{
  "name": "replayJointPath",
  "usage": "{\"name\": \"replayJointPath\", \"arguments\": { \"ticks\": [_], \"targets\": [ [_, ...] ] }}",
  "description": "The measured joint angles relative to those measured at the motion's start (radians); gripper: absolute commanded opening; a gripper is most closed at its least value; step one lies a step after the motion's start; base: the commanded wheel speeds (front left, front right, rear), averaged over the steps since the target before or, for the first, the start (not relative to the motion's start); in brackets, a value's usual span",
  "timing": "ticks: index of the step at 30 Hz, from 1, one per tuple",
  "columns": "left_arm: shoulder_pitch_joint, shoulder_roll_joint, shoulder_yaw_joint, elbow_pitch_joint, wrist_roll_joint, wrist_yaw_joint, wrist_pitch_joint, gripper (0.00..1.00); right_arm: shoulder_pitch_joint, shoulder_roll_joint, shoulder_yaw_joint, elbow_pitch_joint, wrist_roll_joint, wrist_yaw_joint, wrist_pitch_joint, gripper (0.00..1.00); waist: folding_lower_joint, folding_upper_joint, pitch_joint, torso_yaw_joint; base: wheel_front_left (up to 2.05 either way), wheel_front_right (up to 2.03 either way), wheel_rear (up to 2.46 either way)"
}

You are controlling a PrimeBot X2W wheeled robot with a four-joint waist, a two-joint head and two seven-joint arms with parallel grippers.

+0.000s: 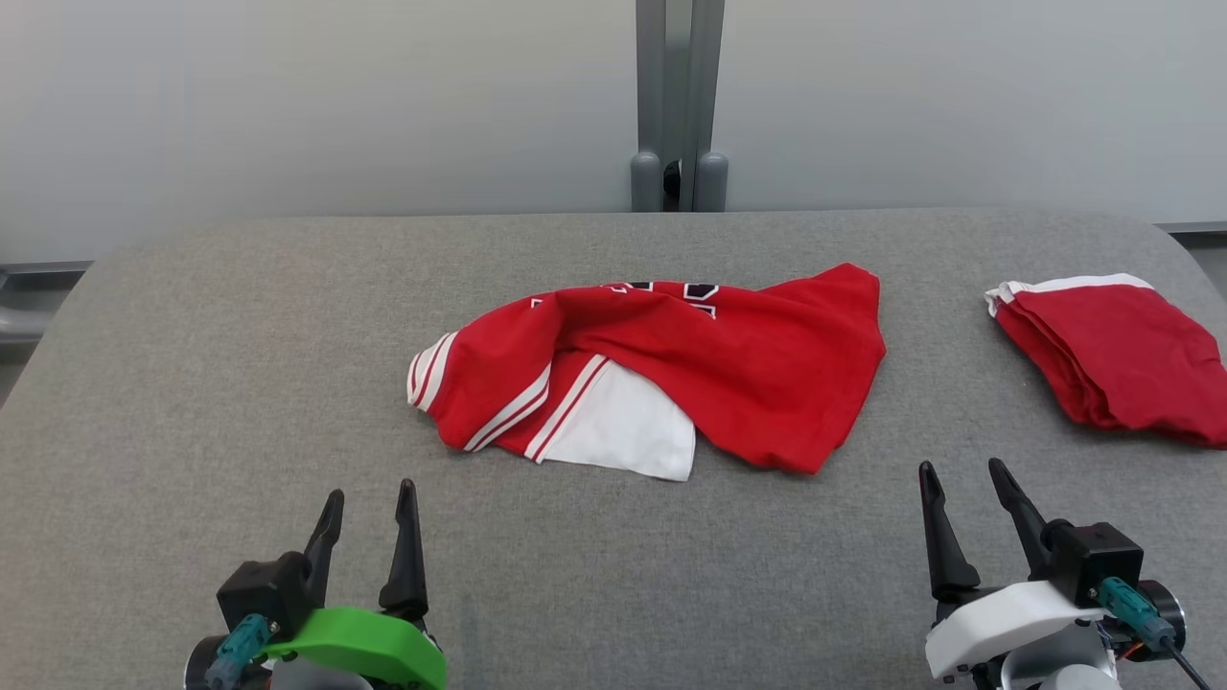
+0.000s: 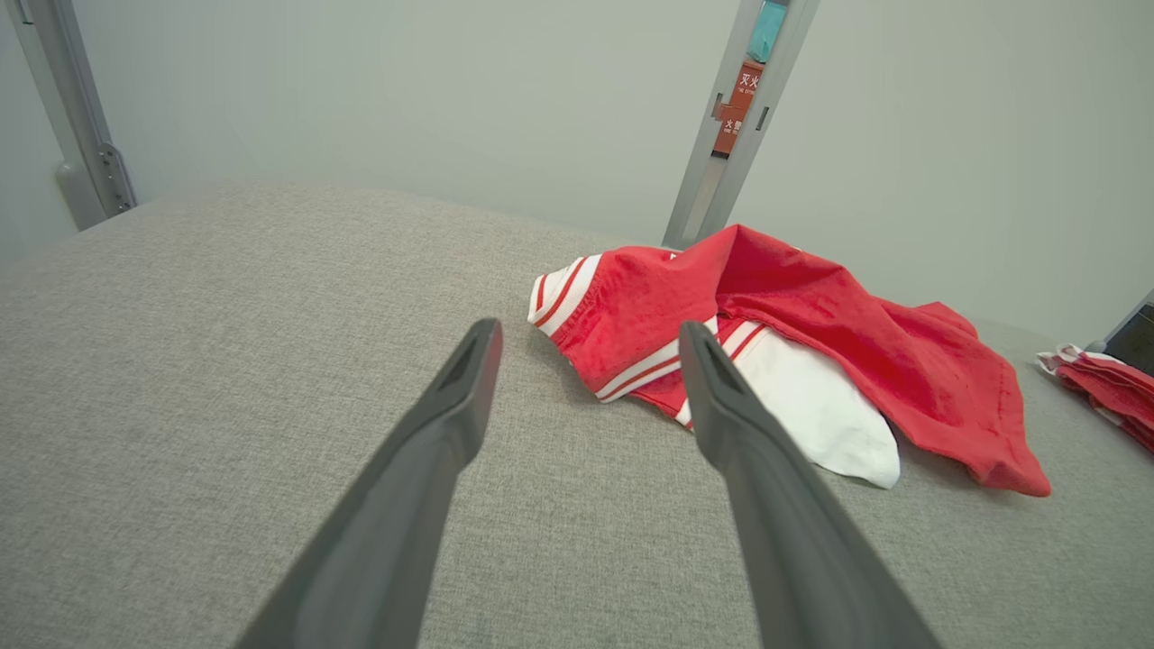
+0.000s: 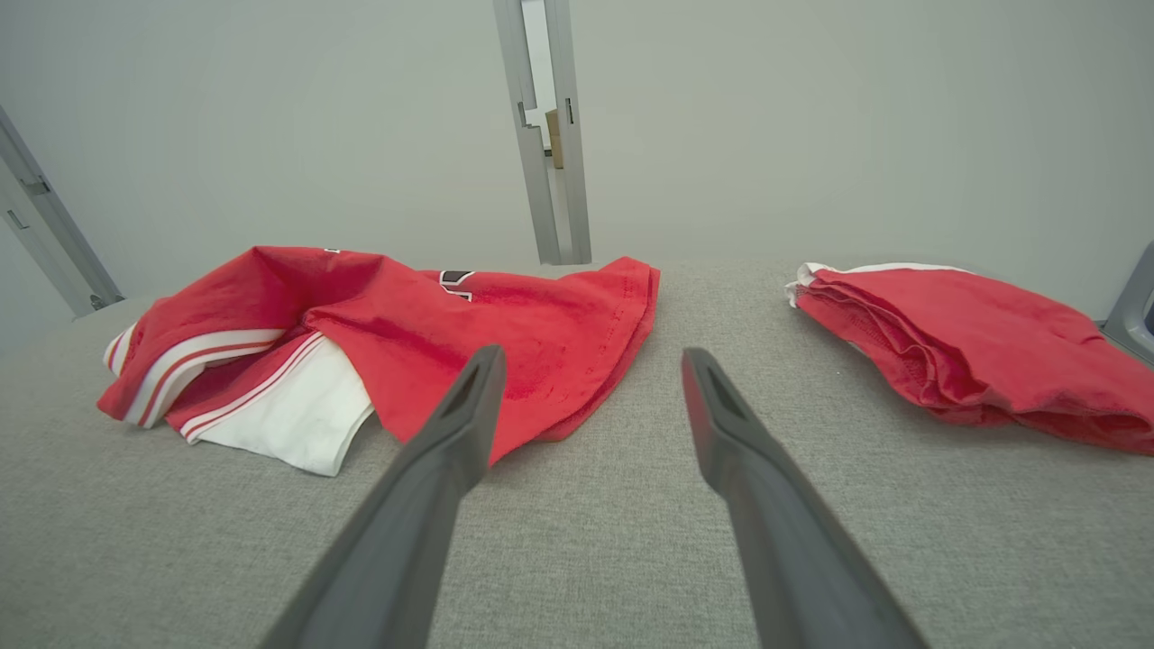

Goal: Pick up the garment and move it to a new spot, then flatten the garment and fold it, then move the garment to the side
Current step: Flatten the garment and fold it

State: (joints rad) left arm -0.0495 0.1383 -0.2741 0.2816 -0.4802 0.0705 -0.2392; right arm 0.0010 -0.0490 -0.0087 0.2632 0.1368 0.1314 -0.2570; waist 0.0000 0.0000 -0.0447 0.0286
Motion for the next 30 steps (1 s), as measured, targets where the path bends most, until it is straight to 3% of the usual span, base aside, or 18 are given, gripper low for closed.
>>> {"name": "replayJointPath", "arguments": {
  "ticks": [13,22,30],
  "targets": [
    [-0.091,0.003,-0.095,0.031,0.063,-0.021,0.046,1.0,-0.042,0.0,0.014,-0.023,-0.016,0.0,0.001,1.0,0.0,0.0,0.06,-0.015,0.0,0.0,0.0],
    [-0.346,-0.003,-0.144,0.242,0.124,-0.062,0.071,1.0,-0.135,0.0,0.045,-0.042,-0.021,0.0,0.006,1.0,0.0,0.0,0.179,-0.056,0.0,0.0,0.0],
    [-0.497,-0.004,-0.141,0.457,0.134,-0.058,0.06,1.0,-0.175,-0.001,0.047,-0.039,-0.02,0.0,0.002,1.0,0.0,0.0,0.277,-0.109,0.0,0.0,0.0]
  ]
}}
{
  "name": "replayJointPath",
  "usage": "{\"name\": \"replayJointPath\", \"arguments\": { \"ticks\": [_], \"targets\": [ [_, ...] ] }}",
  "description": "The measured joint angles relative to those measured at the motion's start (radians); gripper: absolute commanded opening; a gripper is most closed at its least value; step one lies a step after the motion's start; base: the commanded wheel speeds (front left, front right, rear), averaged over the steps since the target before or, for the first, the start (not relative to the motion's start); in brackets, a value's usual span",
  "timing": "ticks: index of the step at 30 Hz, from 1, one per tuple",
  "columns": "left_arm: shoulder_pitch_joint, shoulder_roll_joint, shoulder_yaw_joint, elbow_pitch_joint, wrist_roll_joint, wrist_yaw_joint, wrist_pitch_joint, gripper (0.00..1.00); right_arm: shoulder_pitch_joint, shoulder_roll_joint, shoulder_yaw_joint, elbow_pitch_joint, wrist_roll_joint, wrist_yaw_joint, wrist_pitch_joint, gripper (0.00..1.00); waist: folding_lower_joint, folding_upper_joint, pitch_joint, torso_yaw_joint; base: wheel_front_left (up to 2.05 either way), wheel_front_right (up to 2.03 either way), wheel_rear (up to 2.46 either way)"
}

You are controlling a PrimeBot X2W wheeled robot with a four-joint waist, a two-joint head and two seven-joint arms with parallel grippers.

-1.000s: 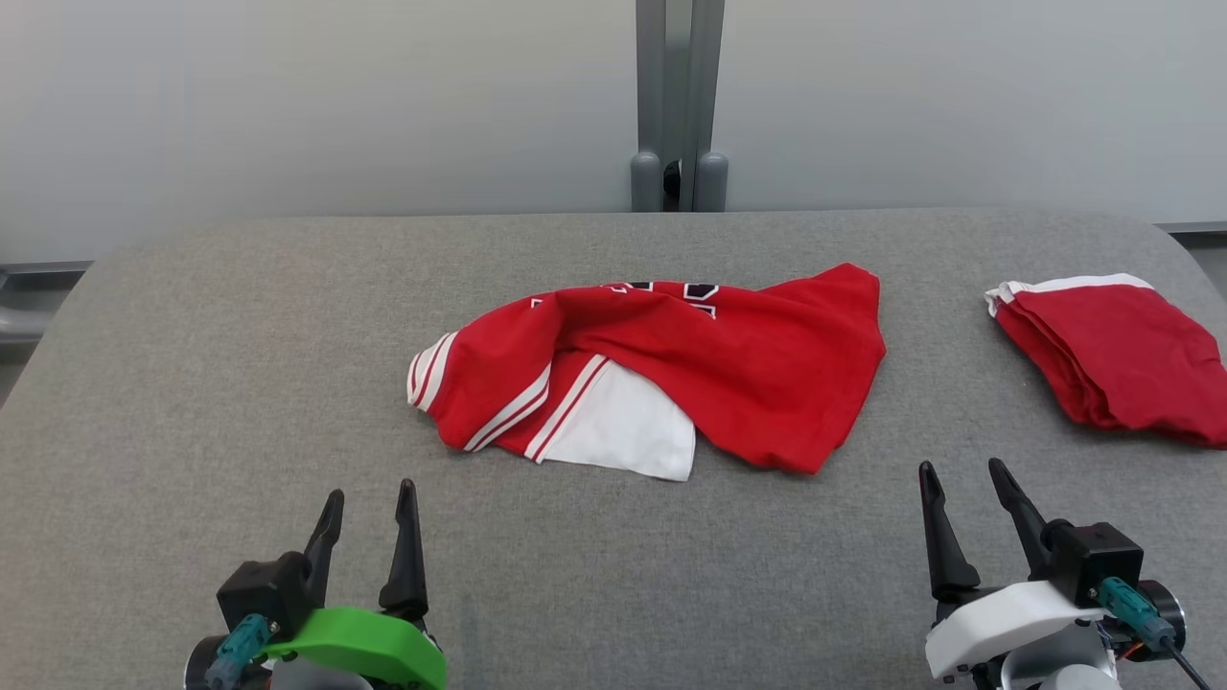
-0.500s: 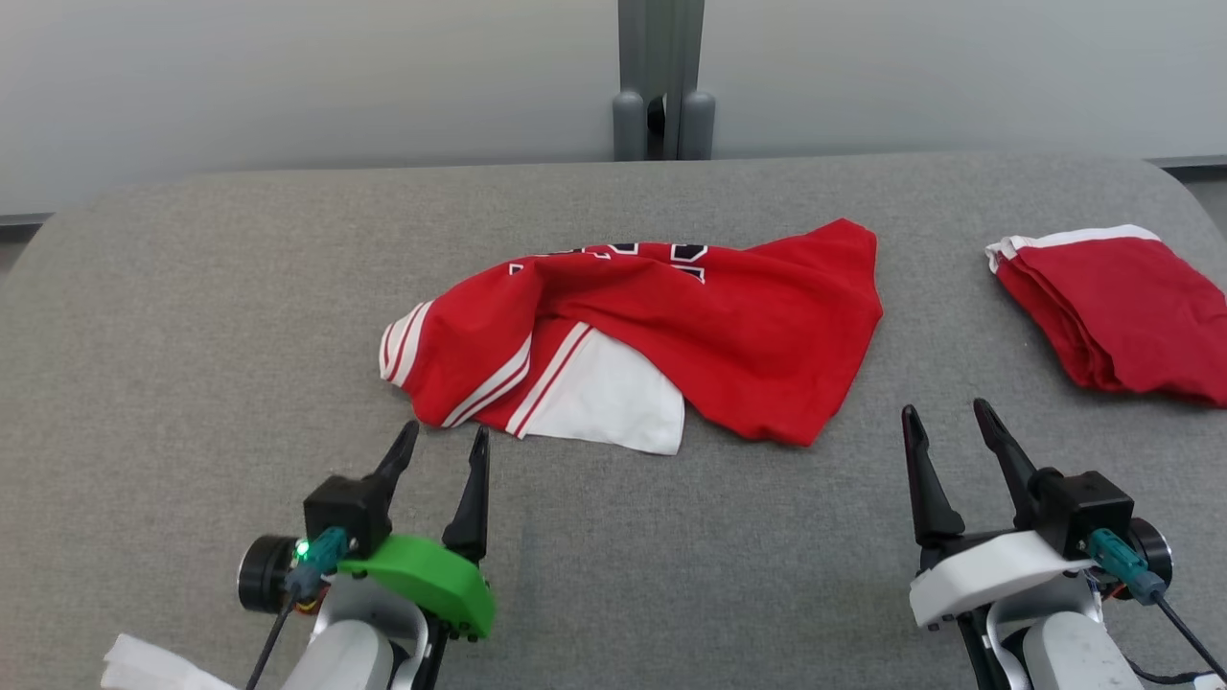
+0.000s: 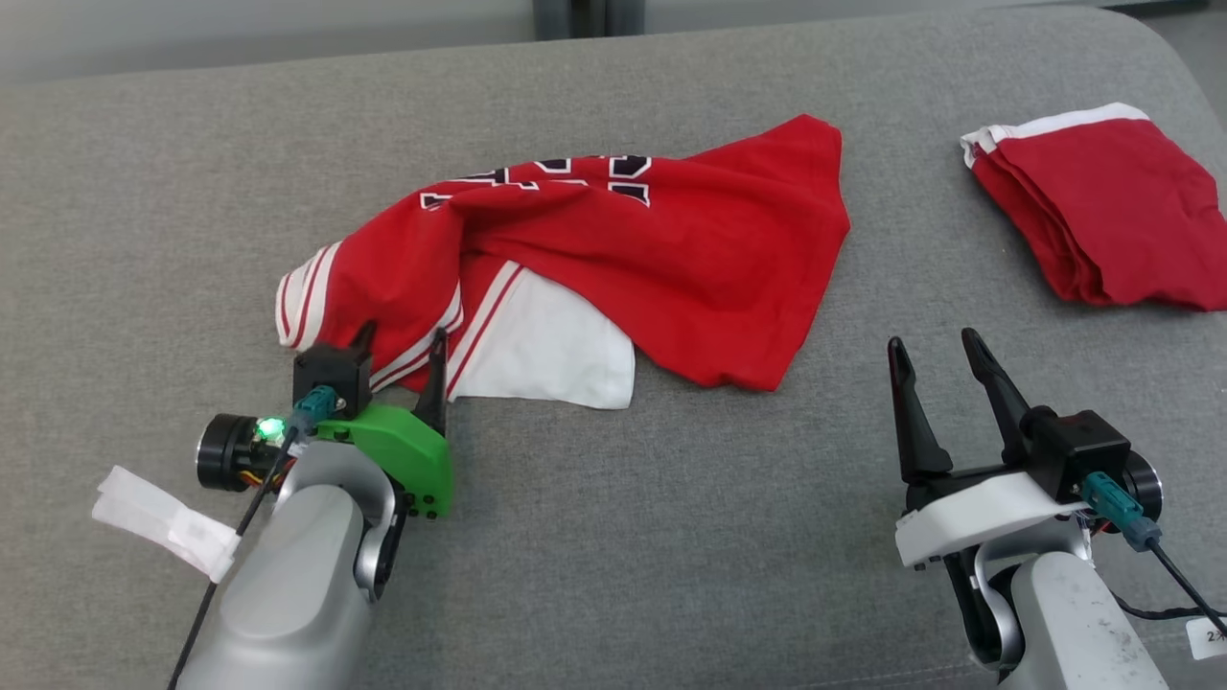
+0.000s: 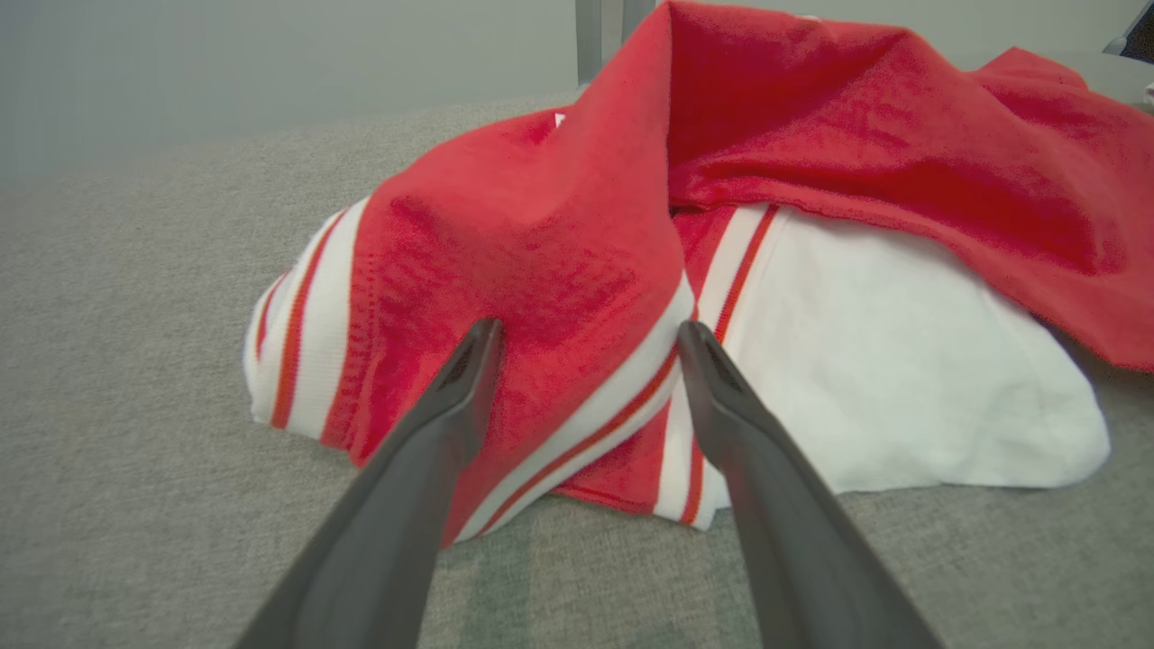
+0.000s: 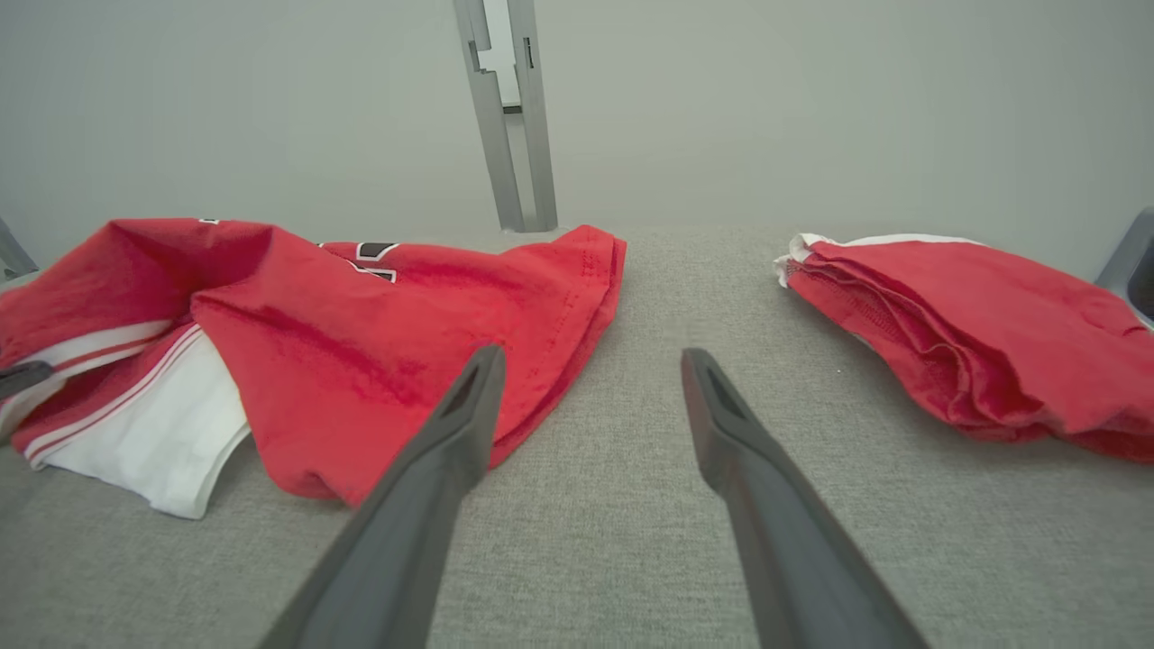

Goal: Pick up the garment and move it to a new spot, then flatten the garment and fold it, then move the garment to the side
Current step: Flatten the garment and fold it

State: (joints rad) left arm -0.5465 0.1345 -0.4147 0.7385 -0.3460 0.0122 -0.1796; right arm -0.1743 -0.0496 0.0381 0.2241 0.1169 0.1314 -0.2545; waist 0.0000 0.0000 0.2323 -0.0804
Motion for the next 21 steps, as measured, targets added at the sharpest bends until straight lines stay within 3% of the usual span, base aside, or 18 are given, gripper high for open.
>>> {"name": "replayJointPath", "arguments": {
  "ticks": [5,6,7,8,15,21],
  "targets": [
    [-0.059,0.002,0.0,0.102,0.021,0.015,-0.03,1.0,-0.01,0.0,-0.001,0.009,0.0,0.0,-0.002,1.0,0.0,0.0,0.038,-0.031,0.0,0.0,0.0],
    [-0.068,0.002,-0.002,0.117,0.024,0.021,-0.035,0.67,-0.012,0.0,-0.002,0.01,0.0,0.0,-0.003,1.0,0.0,0.0,0.042,-0.036,0.0,0.0,0.0],
    [-0.076,0.003,-0.004,0.13,0.029,0.025,-0.041,0.4,-0.013,0.0,-0.002,0.01,0.0,0.0,-0.003,1.0,0.0,0.0,0.046,-0.04,0.0,0.0,0.0],
    [-0.084,0.003,-0.005,0.144,0.032,0.026,-0.045,0.0,-0.014,0.0,-0.002,0.011,0.0,0.0,-0.003,1.0,0.0,0.0,0.048,-0.043,0.0,0.0,0.0],
    [-0.114,-0.001,0.004,0.176,0.027,0.023,-0.077,0.0,-0.015,0.0,-0.001,0.018,0.002,0.0,-0.006,1.0,0.0,0.0,0.038,-0.039,0.0,0.0,0.0],
    [-0.105,0.0,0.01,0.045,0.044,0.014,-0.082,0.0,-0.008,0.0,-0.008,0.027,0.002,0.0,-0.007,1.0,0.0,0.0,0.009,-0.024,0.0,0.0,0.0]
  ]
}}
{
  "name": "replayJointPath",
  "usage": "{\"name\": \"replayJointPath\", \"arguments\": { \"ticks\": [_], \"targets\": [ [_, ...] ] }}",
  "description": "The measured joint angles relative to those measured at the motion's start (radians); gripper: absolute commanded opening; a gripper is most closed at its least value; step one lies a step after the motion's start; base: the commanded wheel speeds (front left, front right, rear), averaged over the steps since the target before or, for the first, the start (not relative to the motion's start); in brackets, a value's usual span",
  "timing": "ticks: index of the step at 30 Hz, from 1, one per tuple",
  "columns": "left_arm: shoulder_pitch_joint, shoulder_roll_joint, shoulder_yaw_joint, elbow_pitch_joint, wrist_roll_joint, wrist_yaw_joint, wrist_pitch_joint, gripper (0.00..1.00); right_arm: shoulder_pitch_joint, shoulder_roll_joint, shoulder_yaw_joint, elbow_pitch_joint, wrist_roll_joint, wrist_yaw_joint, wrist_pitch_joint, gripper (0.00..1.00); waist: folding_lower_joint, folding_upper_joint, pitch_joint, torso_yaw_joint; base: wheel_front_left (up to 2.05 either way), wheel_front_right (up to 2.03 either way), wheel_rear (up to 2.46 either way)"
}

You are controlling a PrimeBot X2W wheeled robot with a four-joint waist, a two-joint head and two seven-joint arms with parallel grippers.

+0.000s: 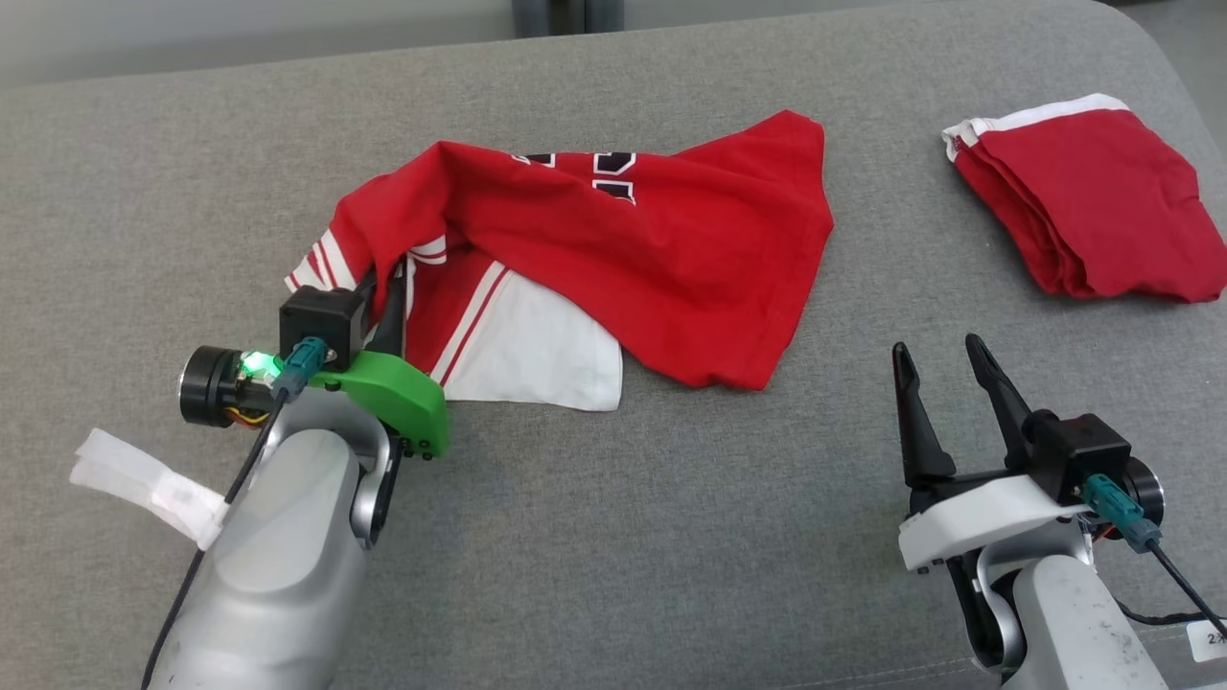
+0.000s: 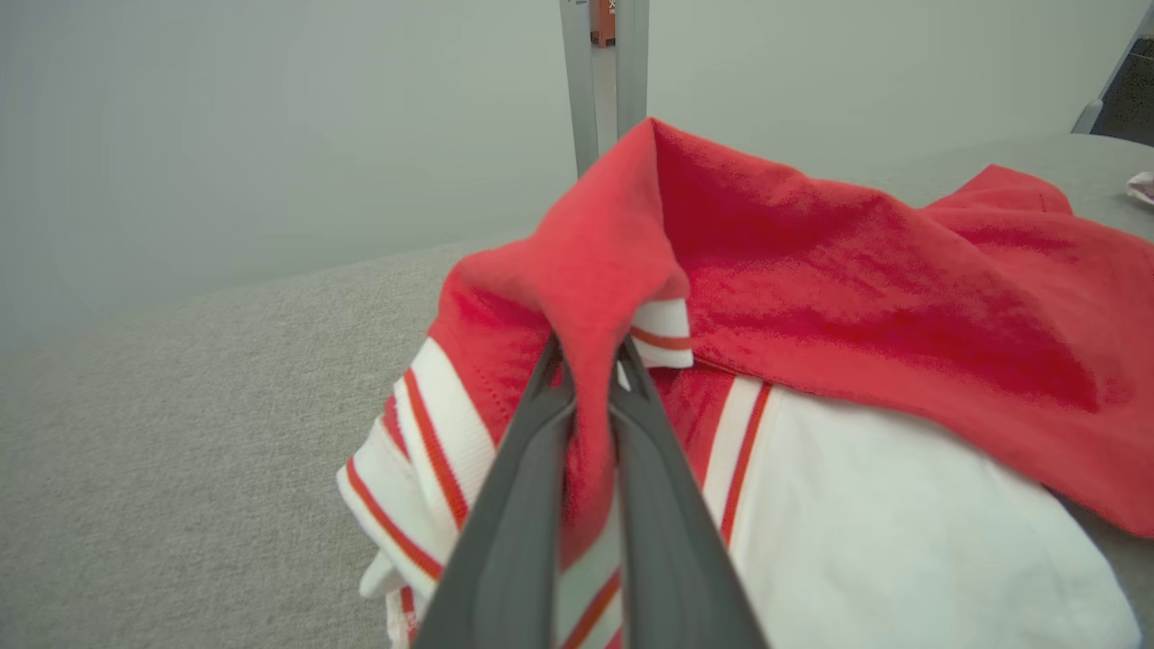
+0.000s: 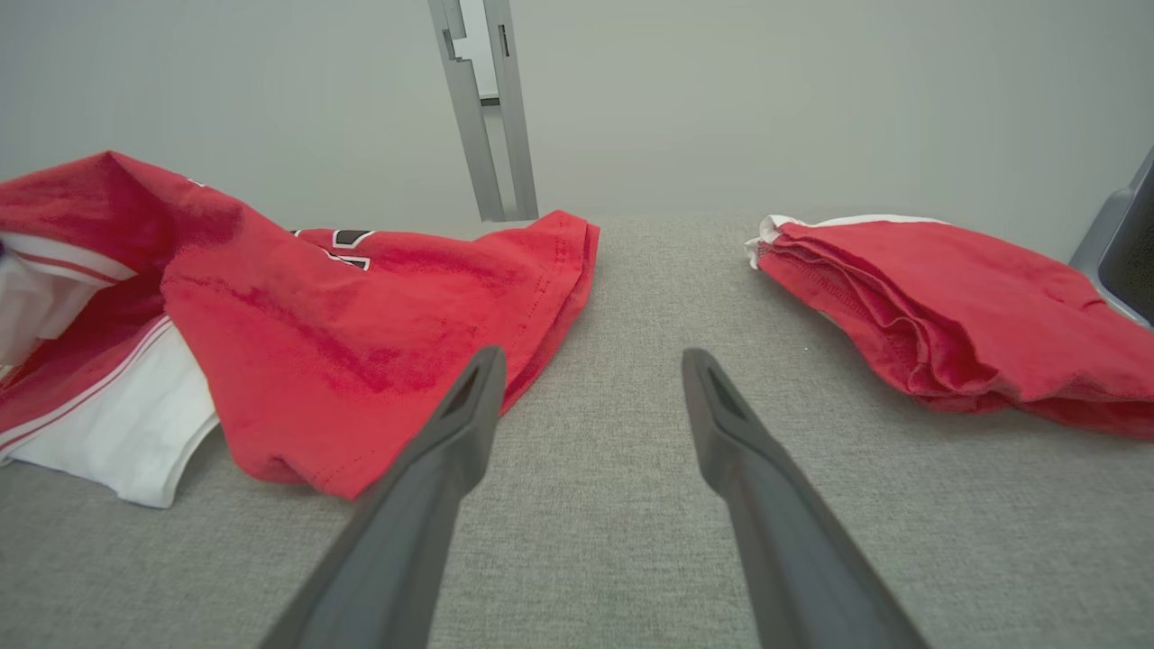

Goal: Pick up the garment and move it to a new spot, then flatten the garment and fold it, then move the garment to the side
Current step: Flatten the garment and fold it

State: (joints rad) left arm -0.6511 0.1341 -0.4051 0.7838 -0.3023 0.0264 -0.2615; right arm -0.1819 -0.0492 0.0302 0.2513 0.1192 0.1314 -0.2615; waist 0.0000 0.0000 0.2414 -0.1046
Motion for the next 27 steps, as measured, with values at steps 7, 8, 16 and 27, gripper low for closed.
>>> {"name": "replayJointPath", "arguments": {
  "ticks": [7,8,16,27],
  "targets": [
    [0.102,0.013,-0.023,-0.235,0.023,-0.026,-0.001,0.0,0.029,0.0,-0.007,0.008,-0.001,0.0,0.0,1.0,0.0,0.0,-0.047,0.025,0.0,0.0,0.0],
    [0.118,0.018,-0.027,-0.269,0.023,-0.028,0.006,0.0,0.036,0.0,-0.007,0.01,-0.001,0.0,0.0,1.0,0.0,0.0,-0.055,0.028,0.0,0.0,0.0],
    [0.183,0.108,-0.015,-0.501,-0.002,-0.026,0.186,0.0,0.053,0.0,0.004,0.008,0.002,0.0,0.0,1.0,0.0,0.0,-0.084,0.046,0.0,0.0,0.0],
    [-0.028,0.157,0.065,-0.256,-0.048,-0.025,0.268,0.0,-0.015,0.0,0.031,-0.012,0.002,0.0,0.0,1.0,0.0,0.0,0.018,0.01,0.0,0.0,0.0]
  ]
}}
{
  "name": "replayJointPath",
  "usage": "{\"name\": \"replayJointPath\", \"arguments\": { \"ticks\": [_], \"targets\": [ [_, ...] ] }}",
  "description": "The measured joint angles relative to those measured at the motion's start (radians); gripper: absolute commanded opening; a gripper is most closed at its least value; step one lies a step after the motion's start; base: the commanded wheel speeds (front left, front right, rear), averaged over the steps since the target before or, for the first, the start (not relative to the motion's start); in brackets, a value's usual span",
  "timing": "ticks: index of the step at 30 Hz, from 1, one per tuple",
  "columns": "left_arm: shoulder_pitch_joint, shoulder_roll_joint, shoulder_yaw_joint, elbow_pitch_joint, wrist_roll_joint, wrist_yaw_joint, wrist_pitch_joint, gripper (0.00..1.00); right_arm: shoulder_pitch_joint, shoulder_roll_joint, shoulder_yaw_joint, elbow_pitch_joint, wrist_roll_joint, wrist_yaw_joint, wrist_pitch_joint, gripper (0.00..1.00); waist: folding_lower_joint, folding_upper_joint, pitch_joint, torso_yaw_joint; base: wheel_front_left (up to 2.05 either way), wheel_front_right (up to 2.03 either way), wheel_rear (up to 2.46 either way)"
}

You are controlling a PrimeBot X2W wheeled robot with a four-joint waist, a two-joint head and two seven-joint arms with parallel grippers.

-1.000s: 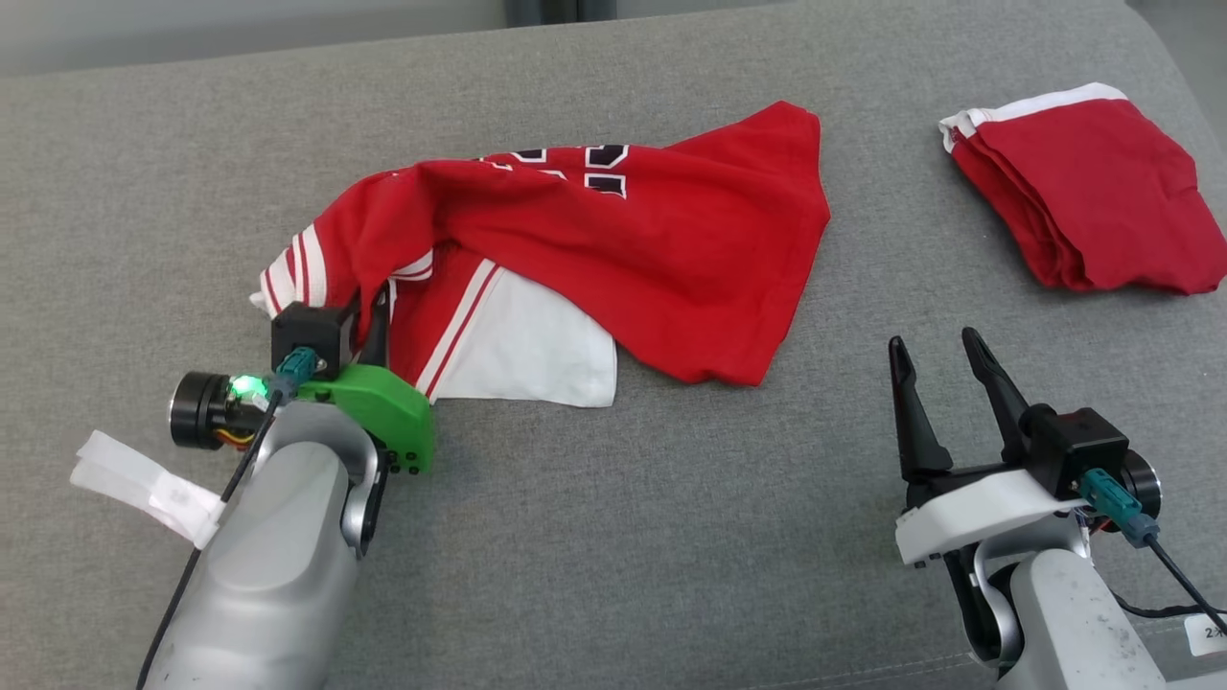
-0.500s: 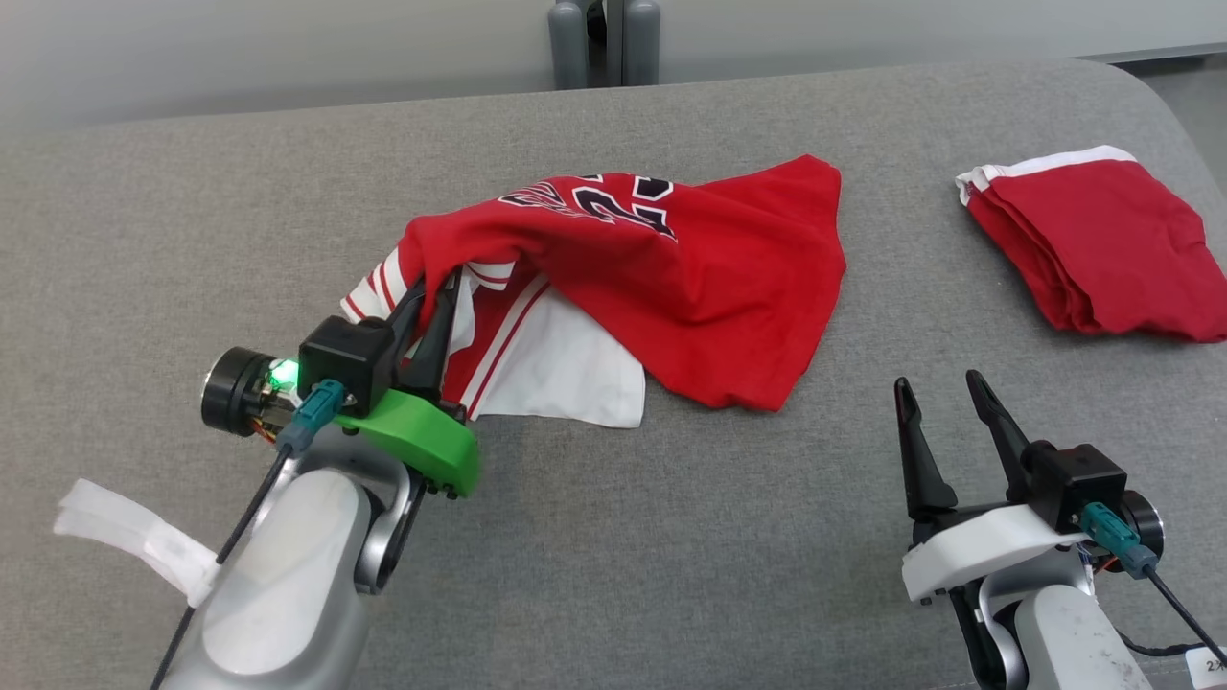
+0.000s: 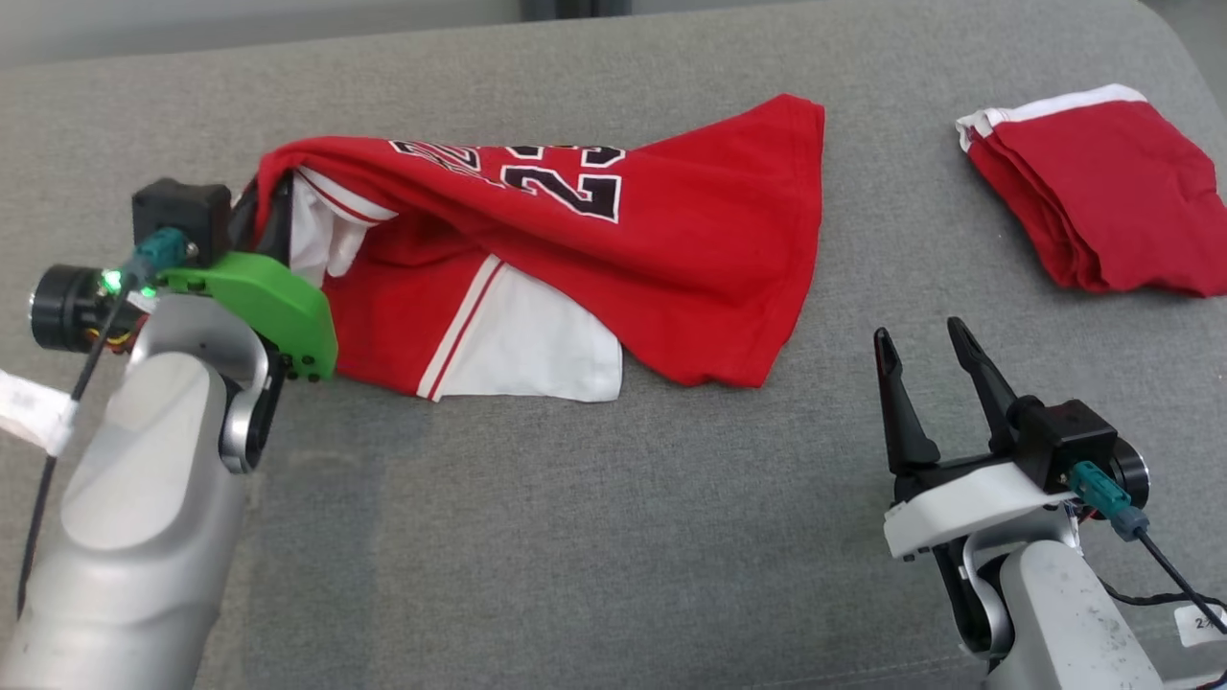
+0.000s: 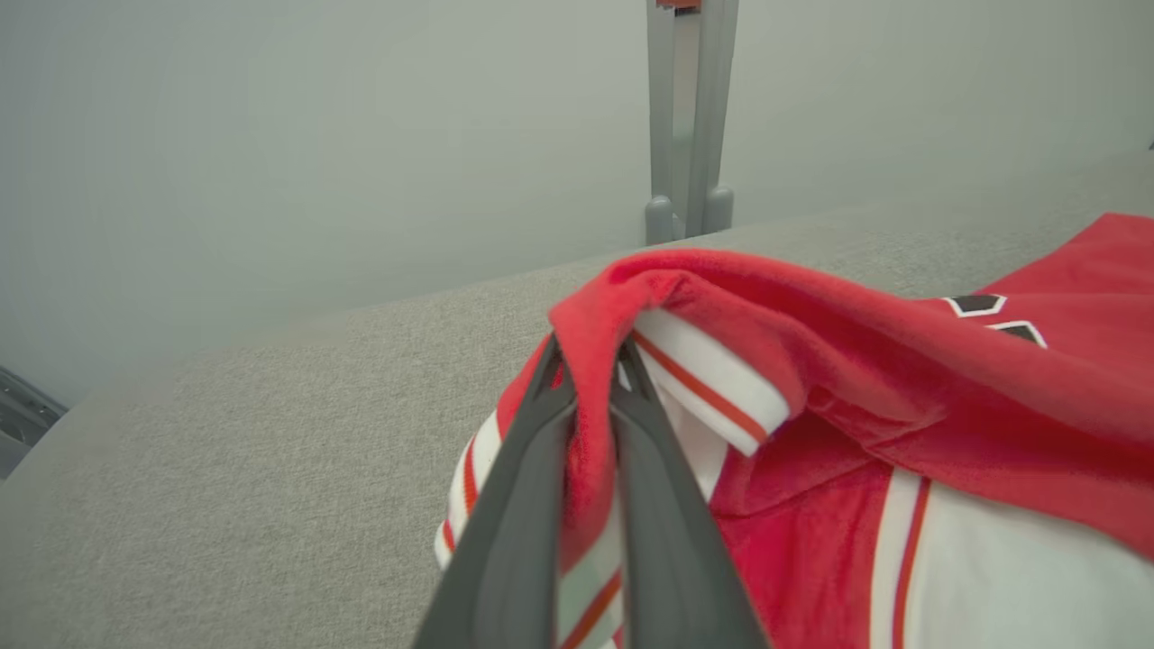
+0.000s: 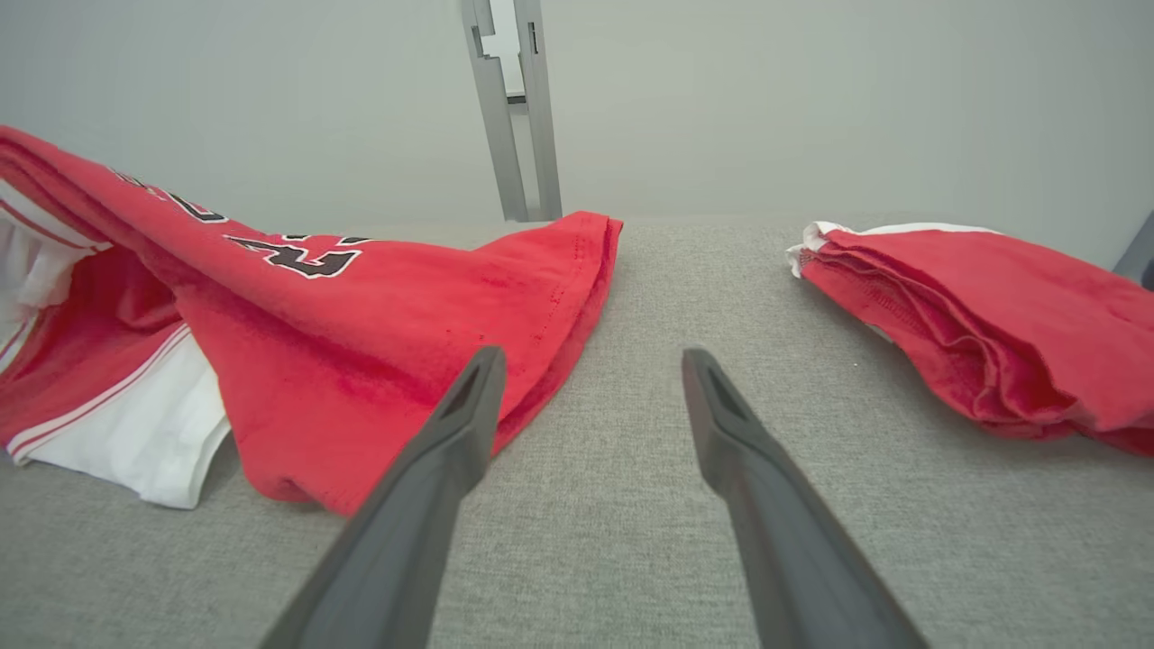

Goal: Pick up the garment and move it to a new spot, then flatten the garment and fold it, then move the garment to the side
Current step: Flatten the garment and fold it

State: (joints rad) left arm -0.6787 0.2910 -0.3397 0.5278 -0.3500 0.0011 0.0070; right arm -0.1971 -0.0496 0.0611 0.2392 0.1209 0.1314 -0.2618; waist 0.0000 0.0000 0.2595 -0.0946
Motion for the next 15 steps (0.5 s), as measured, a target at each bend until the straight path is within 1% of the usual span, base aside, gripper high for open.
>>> {"name": "replayJointPath", "arguments": {
  "ticks": [8,9,10,11,12,15],
  "targets": [
    [-0.211,0.007,-0.011,0.262,0.039,-0.002,-0.046,0.0,-0.044,0.0,0.006,-0.017,-0.003,0.0,0.0,1.0,0.0,0.0,0.11,-0.051,0.0,0.0,0.0],
    [-0.233,0.009,-0.013,0.295,0.044,-0.002,-0.053,0.09,-0.048,0.0,0.007,-0.019,-0.003,0.0,0.0,1.0,0.0,0.0,0.123,-0.057,0.0,0.0,0.0],
    [-0.248,0.01,-0.017,0.316,0.049,-0.002,-0.062,0.41,-0.052,0.0,0.007,-0.02,-0.003,0.0,0.0,1.0,0.0,0.0,0.133,-0.062,0.0,0.0,0.0],
    [-0.266,0.013,-0.023,0.344,0.059,-0.001,-0.073,0.95,-0.056,0.0,0.007,-0.022,-0.003,0.0,0.0,1.0,0.0,0.0,0.145,-0.067,0.0,0.0,0.0],
    [-0.281,0.015,-0.03,0.372,0.066,0.0,-0.083,1.0,-0.057,0.0,0.008,-0.023,-0.002,0.0,0.0,1.0,0.0,0.0,0.155,-0.072,0.0,0.0,0.0],
    [-0.314,0.017,-0.046,0.432,0.092,0.01,-0.123,1.0,-0.06,0.0,0.012,-0.021,-0.001,0.0,0.0,1.0,0.0,0.0,0.178,-0.084,0.0,0.0,0.0]
  ]
}}
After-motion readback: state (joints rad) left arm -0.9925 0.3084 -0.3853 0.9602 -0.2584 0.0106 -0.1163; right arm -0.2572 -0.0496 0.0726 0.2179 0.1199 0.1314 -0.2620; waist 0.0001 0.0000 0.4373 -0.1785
